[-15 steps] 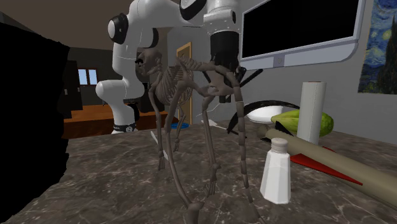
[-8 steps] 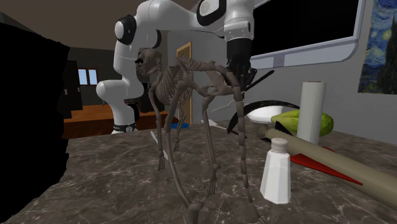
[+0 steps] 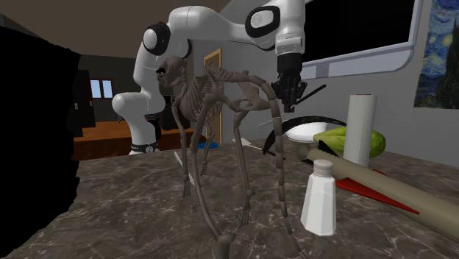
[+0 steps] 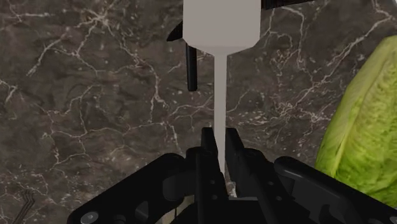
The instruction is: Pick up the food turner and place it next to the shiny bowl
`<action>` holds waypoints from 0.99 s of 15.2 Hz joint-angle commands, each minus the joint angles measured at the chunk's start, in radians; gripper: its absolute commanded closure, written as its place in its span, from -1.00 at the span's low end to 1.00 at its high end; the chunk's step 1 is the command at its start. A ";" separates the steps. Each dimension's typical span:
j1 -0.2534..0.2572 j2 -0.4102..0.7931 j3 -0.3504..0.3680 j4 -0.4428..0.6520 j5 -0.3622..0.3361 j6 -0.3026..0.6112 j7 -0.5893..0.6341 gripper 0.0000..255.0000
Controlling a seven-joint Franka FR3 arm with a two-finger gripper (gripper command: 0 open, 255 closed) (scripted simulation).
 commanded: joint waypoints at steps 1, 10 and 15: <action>0.032 0.024 0.009 0.043 -0.008 -0.020 0.040 1.00; 0.043 0.037 0.011 -0.045 -0.015 0.079 0.064 1.00; 0.042 0.046 0.010 -0.099 -0.017 0.141 0.069 1.00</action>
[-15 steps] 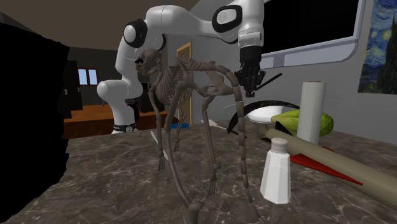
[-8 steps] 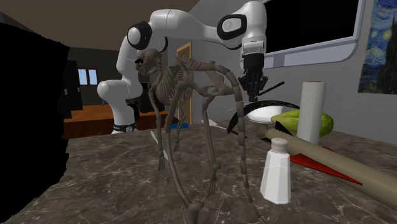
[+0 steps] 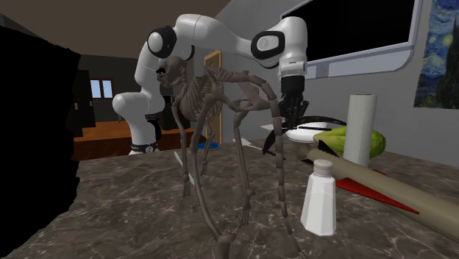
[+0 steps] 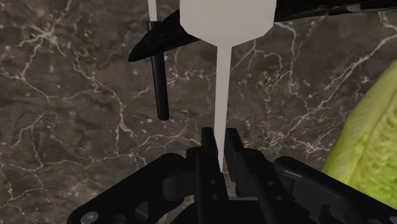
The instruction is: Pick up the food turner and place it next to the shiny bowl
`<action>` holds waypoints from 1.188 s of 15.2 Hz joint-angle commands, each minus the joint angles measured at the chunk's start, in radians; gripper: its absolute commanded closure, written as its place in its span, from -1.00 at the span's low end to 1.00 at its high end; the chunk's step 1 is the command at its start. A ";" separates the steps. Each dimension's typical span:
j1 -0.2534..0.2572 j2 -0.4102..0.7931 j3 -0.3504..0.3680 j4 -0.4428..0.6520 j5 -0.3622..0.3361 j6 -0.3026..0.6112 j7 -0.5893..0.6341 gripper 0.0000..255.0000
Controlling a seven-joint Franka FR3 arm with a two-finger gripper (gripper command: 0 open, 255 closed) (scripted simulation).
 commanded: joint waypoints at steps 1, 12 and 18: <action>-0.001 0.005 -0.001 -0.019 -0.001 0.024 0.001 1.00; -0.001 0.045 -0.005 -0.106 -0.011 0.151 0.012 1.00; -0.001 0.056 -0.006 -0.119 -0.013 0.175 0.014 1.00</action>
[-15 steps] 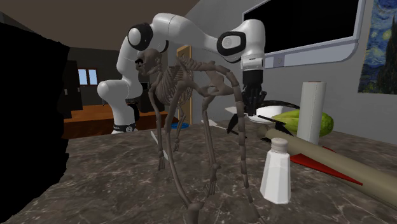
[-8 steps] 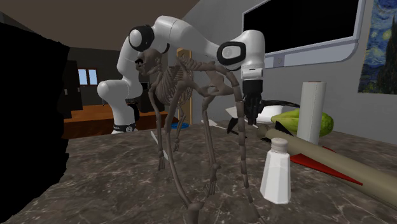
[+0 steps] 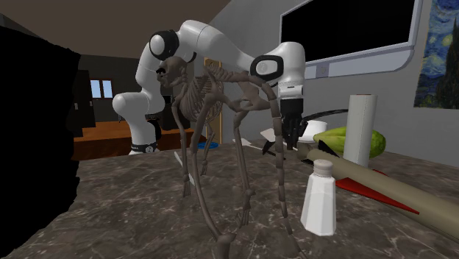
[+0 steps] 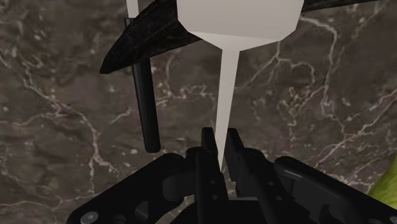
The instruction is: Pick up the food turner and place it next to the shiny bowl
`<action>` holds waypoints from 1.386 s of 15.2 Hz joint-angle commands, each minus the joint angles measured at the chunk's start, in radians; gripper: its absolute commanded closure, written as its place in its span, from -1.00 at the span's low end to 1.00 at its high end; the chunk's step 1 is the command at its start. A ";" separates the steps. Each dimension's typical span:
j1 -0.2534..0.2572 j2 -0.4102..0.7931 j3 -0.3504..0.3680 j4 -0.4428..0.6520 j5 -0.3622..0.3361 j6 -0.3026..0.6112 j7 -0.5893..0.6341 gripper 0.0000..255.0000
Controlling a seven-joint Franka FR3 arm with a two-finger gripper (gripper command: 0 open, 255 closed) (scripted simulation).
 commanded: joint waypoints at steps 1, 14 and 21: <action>0.000 0.009 0.000 -0.002 0.001 -0.004 -0.001 1.00; 0.001 -0.040 0.006 0.050 0.010 -0.104 -0.007 -1.00; 0.001 -0.040 0.006 0.050 0.010 -0.104 -0.007 -1.00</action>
